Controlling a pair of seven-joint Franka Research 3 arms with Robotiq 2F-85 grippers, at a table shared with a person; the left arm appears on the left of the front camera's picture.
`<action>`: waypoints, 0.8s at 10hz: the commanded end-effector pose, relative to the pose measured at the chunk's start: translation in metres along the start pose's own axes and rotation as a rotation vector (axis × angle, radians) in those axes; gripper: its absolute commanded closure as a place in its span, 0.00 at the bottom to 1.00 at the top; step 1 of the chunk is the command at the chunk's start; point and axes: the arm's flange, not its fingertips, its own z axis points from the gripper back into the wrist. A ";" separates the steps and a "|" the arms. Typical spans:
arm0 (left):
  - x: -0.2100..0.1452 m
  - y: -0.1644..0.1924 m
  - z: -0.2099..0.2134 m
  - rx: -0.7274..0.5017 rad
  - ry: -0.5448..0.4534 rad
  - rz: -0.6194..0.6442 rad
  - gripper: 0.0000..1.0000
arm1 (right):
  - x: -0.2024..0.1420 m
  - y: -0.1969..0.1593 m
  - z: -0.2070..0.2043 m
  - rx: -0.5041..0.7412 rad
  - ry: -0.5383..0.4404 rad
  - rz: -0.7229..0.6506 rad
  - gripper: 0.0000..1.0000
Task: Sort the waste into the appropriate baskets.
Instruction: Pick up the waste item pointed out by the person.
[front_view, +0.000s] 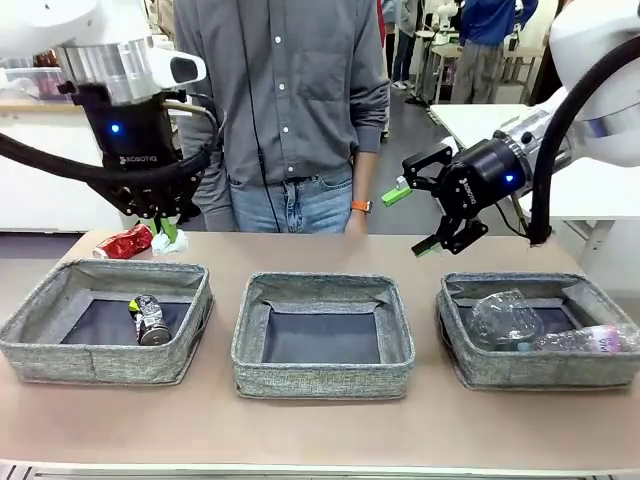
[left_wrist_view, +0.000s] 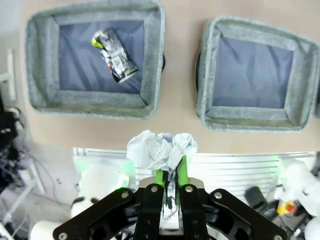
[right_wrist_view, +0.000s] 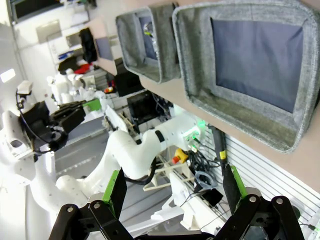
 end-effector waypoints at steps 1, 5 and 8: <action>-0.007 -0.024 0.042 -0.084 0.025 0.089 0.94 | -0.002 -0.001 0.013 0.006 -0.024 -0.009 0.00; -0.021 -0.108 0.126 -0.046 0.065 0.190 0.94 | -0.061 -0.061 0.106 -0.008 -0.194 -0.143 0.00; -0.005 -0.140 0.164 -0.044 0.025 0.129 0.94 | -0.112 -0.104 0.140 -0.047 -0.277 -0.215 0.00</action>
